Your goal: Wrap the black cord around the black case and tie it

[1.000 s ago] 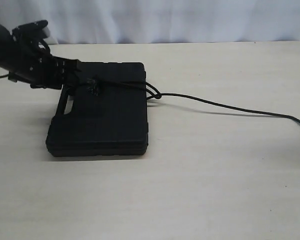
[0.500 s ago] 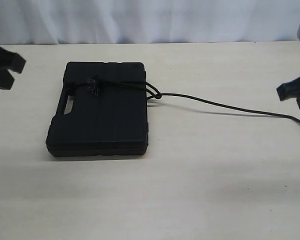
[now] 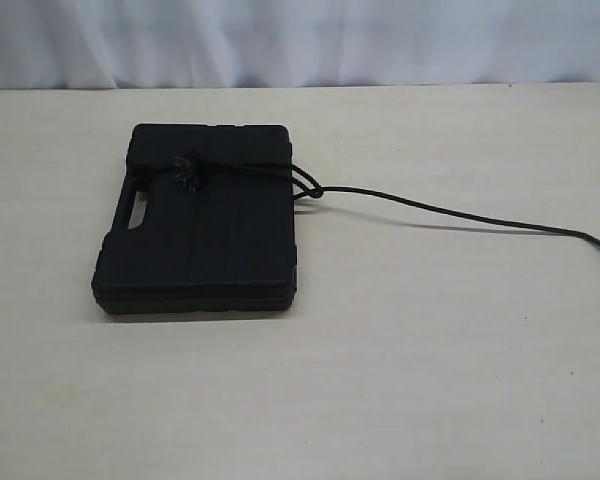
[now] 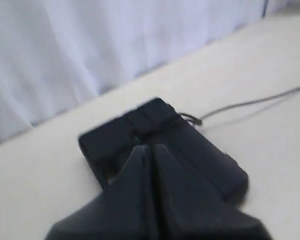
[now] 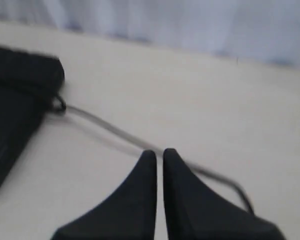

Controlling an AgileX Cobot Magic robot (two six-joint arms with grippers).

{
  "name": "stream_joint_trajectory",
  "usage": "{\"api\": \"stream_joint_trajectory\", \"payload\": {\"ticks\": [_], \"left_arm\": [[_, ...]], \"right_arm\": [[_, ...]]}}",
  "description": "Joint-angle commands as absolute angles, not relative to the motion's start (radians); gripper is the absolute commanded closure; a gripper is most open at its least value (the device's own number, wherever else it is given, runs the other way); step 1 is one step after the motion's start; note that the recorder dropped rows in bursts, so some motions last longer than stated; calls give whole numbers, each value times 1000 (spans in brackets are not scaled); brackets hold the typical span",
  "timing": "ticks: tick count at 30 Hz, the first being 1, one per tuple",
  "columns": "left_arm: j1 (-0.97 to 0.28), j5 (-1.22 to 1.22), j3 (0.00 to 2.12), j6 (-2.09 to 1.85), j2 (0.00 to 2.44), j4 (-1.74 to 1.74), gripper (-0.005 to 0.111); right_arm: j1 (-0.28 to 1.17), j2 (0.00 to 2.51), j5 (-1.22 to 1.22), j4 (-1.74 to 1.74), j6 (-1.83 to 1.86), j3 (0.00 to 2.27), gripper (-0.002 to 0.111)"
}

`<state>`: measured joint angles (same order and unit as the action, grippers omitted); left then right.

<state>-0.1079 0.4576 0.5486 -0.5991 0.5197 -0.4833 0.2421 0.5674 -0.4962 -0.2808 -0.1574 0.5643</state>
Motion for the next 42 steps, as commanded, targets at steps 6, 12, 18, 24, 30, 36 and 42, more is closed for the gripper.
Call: {"api": "stream_joint_trajectory", "payload": {"ticks": [6,12,18,24,30,36,42], "left_arm": [[-118,154,399,-681,465,-505,107],[-118,154,399,-681,465,-505,107],[-129,121,374,-681,451,-507,107],[-129,-75,68,-681,47,-295,107],[-123,211,0,-681,0,-155,107],[-123,228,0,-681,0,-88,107],[-123,228,0,-681,0,-88,107]], "right_arm": [[246,338,-65,-502,-163,311,104],[246,276,-65,-502,-163,288,104],[246,248,-19,-502,-163,216,104],[246,32,-214,-260,-163,0,104],[246,0,-345,-277,-163,0,104],[244,0,-345,-205,-163,0,104],[244,0,-345,-192,-163,0,104]]}}
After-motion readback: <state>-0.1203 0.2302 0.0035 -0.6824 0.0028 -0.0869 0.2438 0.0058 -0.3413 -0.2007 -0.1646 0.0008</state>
